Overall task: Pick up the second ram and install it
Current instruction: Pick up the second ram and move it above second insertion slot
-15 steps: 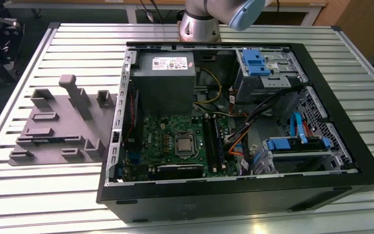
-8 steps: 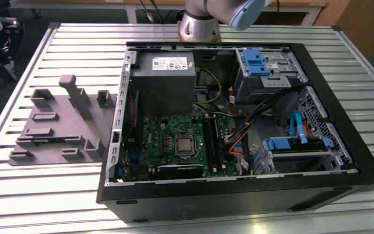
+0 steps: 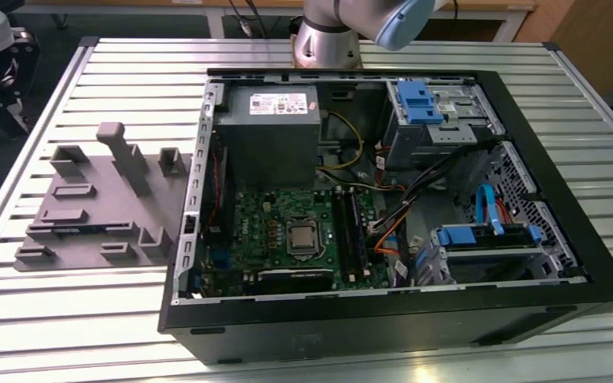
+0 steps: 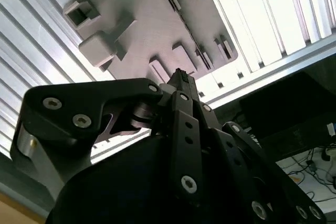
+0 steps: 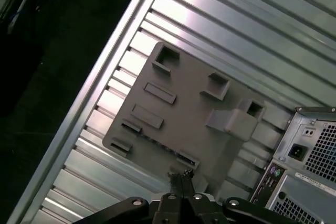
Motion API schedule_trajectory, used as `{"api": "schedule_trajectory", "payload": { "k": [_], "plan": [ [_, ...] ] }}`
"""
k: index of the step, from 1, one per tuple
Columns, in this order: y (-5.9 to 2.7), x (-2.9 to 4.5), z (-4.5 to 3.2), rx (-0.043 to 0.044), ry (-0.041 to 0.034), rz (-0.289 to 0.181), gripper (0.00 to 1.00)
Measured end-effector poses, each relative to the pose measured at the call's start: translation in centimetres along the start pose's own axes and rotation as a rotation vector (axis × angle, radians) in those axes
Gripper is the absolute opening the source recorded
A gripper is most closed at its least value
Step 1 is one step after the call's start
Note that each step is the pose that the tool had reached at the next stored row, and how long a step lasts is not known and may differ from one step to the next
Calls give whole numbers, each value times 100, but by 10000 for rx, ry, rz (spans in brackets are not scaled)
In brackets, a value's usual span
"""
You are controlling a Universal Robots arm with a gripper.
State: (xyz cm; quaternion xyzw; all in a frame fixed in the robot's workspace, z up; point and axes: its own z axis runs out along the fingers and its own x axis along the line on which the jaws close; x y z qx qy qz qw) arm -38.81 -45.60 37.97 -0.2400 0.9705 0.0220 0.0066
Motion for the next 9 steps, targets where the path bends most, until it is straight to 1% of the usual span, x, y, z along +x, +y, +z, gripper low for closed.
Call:
{"api": "schedule_trajectory", "payload": {
  "k": [9],
  "plan": [
    [5,9,8,-22,36,-915,11]
  ]
}}
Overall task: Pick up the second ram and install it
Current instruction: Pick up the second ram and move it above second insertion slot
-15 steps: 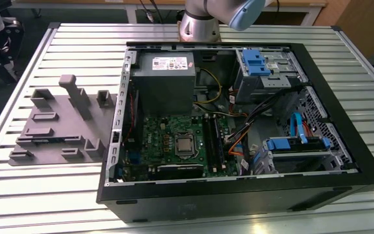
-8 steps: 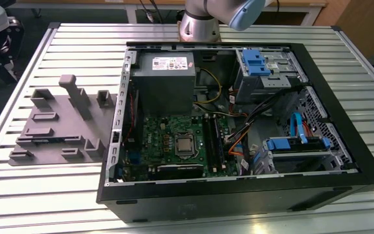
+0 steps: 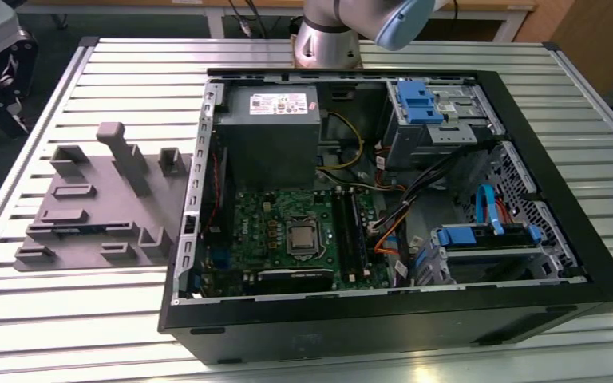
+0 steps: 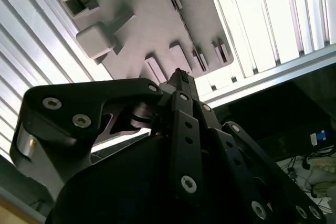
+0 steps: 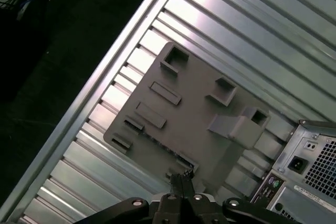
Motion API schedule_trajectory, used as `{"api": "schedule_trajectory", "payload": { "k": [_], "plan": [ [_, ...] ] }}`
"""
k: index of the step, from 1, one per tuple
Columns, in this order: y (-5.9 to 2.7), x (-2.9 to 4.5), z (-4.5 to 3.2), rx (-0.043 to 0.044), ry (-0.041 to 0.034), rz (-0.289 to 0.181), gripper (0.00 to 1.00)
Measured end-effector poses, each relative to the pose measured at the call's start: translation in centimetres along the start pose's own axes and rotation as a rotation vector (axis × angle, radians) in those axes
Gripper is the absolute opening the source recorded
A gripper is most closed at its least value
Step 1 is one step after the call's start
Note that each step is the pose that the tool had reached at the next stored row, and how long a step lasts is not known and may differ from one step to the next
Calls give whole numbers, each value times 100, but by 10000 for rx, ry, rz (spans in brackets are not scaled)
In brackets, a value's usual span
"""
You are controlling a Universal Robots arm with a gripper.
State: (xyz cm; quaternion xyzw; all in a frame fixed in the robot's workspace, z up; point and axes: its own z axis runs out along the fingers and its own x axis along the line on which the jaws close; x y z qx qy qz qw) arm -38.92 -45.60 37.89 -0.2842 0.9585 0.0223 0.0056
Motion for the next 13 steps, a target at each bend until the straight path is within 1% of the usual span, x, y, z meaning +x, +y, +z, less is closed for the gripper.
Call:
{"api": "schedule_trajectory", "payload": {
  "k": [7,13],
  "plan": [
    [8,13,4,-15,26,-644,11],
    [18,30,8,-25,43,-1092,11]
  ]
}}
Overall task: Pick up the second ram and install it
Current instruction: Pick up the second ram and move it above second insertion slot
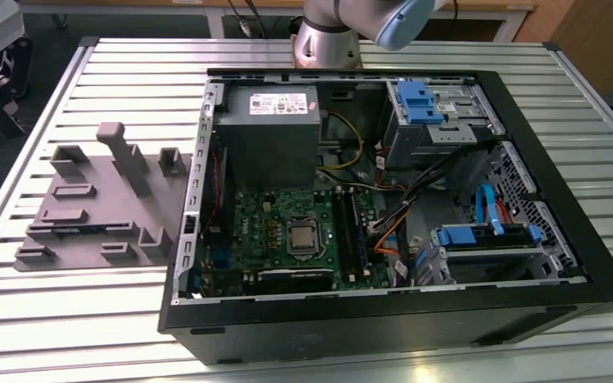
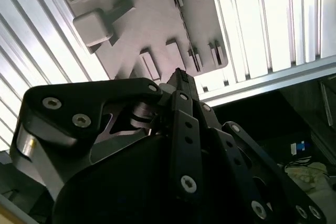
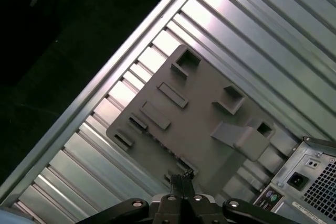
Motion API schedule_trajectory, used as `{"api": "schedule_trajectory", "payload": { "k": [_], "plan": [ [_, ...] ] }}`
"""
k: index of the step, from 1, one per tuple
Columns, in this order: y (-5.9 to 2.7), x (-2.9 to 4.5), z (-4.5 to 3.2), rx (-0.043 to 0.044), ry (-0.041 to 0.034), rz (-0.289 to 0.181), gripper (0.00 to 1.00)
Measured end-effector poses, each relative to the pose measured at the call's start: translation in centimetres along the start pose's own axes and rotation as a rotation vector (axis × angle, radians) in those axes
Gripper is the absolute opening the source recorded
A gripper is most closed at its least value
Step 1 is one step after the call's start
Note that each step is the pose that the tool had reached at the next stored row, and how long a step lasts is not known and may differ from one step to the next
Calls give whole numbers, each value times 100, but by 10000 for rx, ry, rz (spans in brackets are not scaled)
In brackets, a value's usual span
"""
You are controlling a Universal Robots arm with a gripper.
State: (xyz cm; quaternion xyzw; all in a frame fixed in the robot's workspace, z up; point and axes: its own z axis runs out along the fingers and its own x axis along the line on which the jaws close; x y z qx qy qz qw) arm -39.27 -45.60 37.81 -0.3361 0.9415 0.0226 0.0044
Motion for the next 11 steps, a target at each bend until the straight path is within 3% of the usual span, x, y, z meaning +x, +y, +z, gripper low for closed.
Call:
{"api": "schedule_trajectory", "payload": {
  "k": [11],
  "plan": [
    [7,9,9,-17,31,-739,11]
  ]
}}
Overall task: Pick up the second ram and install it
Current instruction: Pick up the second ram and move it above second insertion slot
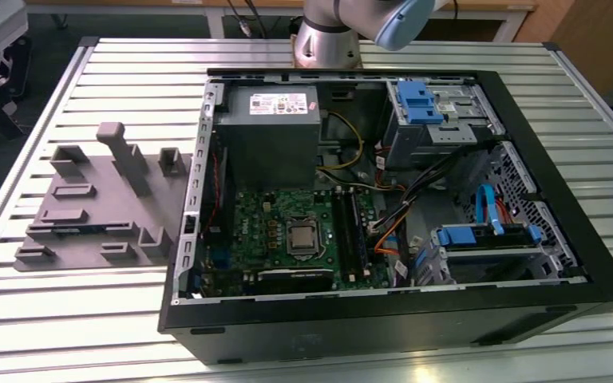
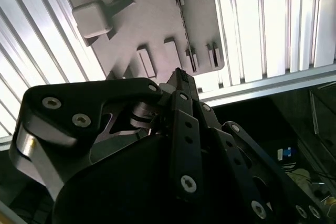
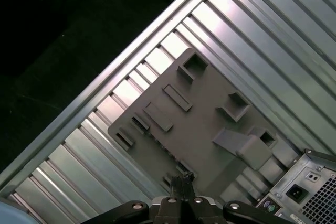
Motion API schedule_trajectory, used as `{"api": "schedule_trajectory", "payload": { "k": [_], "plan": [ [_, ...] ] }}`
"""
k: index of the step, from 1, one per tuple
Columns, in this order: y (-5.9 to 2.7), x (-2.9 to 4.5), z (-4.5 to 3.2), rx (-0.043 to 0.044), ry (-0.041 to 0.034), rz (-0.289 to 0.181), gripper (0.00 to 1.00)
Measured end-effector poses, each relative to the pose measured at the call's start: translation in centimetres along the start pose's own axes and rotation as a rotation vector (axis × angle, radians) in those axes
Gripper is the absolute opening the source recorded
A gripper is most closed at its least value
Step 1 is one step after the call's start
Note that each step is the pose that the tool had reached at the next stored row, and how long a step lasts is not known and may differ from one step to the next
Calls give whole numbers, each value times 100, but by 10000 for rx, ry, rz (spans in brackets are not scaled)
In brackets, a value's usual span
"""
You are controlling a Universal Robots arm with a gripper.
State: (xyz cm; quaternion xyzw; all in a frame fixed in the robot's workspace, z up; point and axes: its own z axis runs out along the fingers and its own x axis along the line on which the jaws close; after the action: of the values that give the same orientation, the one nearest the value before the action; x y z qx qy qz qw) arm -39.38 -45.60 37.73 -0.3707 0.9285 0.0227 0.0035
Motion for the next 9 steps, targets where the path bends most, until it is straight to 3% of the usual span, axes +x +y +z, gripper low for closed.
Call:
{"api": "schedule_trajectory", "payload": {
  "k": [9],
  "plan": [
    [0,0,10,-9,14,-382,11]
  ]
}}
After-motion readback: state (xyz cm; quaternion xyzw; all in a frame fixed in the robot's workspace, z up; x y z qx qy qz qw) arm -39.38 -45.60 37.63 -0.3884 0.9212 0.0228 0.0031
